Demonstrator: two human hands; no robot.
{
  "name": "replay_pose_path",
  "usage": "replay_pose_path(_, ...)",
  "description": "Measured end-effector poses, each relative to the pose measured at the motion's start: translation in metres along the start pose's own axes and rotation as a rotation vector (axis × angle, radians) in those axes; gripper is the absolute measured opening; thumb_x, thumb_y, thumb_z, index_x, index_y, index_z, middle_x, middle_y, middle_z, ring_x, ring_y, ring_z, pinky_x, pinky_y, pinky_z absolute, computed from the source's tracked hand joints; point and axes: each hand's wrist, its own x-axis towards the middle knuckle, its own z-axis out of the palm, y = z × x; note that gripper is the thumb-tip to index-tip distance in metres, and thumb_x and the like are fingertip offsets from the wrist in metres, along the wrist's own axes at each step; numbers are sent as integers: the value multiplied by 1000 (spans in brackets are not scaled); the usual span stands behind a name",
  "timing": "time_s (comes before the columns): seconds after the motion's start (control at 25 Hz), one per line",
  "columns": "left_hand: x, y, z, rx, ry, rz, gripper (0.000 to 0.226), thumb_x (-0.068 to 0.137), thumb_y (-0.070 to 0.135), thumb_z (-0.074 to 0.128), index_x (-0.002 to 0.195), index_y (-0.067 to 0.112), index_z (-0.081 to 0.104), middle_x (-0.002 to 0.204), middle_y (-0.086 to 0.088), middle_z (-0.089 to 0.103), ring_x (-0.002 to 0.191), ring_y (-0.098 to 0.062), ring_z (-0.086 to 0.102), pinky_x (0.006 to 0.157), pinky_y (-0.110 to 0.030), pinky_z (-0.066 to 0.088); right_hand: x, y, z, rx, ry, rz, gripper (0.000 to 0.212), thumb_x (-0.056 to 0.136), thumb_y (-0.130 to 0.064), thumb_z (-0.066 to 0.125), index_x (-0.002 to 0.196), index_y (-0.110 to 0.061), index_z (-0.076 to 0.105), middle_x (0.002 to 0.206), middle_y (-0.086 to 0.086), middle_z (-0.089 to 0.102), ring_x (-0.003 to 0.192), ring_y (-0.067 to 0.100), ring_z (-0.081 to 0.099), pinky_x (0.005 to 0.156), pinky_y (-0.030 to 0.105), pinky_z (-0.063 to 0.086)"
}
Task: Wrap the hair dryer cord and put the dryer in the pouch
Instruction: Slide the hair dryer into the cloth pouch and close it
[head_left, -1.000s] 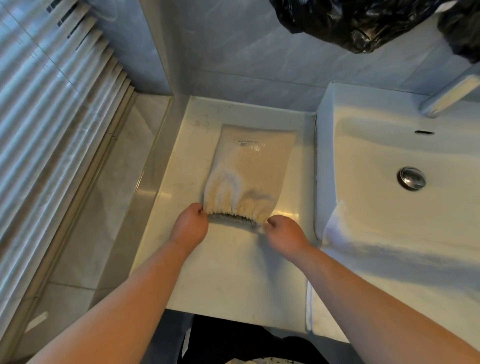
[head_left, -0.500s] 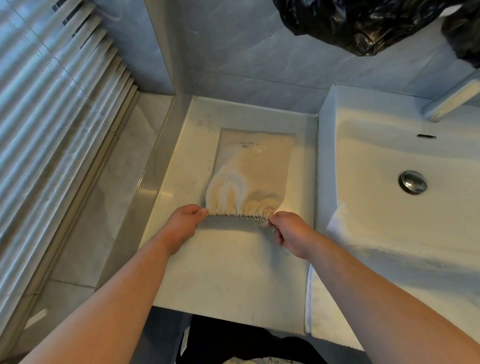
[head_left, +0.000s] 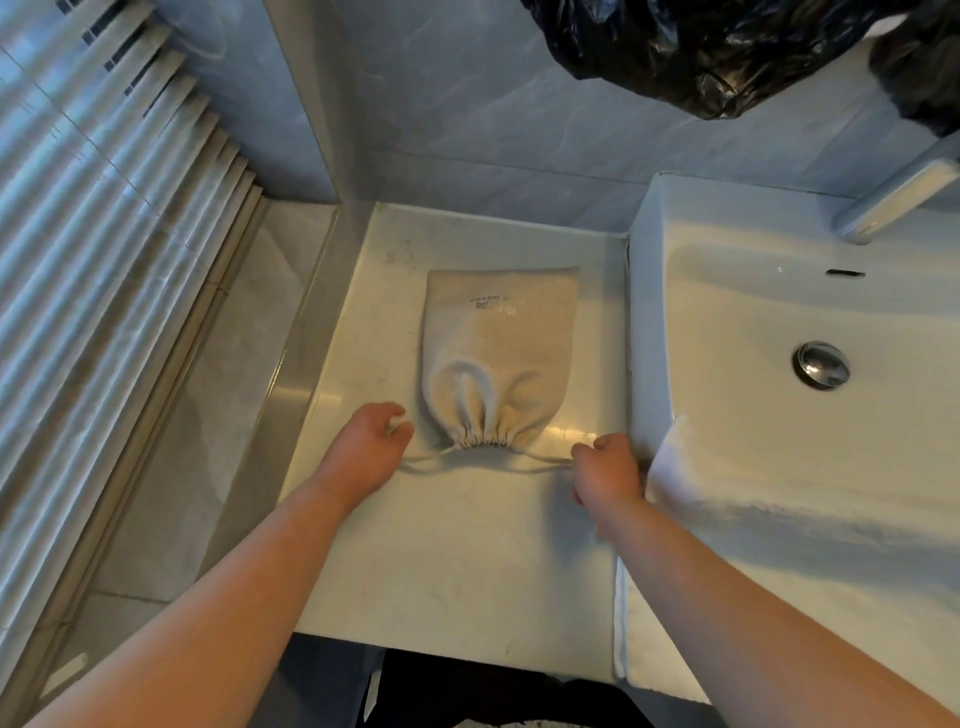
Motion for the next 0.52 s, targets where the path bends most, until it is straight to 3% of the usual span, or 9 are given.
replay_pose_path(0.08,16,21,-1,162,47,152,55,93,22,62,144,9,44,149,-11,44,135,-28,43,114,-32,31,-7,4,1,-51,83,-15,21,68,-32,51,86,-22,50,89,10,64,80,34,66,80,47,57)
replay_pose_path(0.12,23,36,1,232,24,240,61,94,23,61,149,10,37,157,-12,35,141,-31,36,117,-34,24,-13,2,4,-33,62,-9,15,71,-32,51,81,-21,51,82,9,63,72,32,65,75,46,58)
replay_pose_path(0.2,35,62,9,338,-60,347,59,97,23,56,151,13,35,160,-13,29,144,-31,30,118,-31,19,-29,-4,7,63,-147,111,17,85,-30,54,80,-14,56,76,10,59,61,27,56,58,36,56)
replay_pose_path(0.28,45,73,13,397,-80,324,52,97,25,53,147,13,42,153,-14,38,136,-35,41,115,-35,28,-39,-9,8,111,-362,217,29,91,-35,53,92,-7,61,85,11,61,63,25,56,52,28,51)
replay_pose_path(0.36,44,78,11,401,-65,280,46,96,29,54,139,13,49,135,-15,45,120,-36,53,106,-37,41,-38,-12,12,172,-423,210,30,92,-37,53,99,-8,61,90,11,62,68,25,58,55,27,51)
replay_pose_path(0.52,19,79,16,458,-144,281,40,97,38,53,128,14,53,120,-11,48,103,-33,60,90,-36,49,-20,-20,17,342,-244,136,14,88,-27,59,86,-13,54,77,10,59,63,22,55,62,34,48)
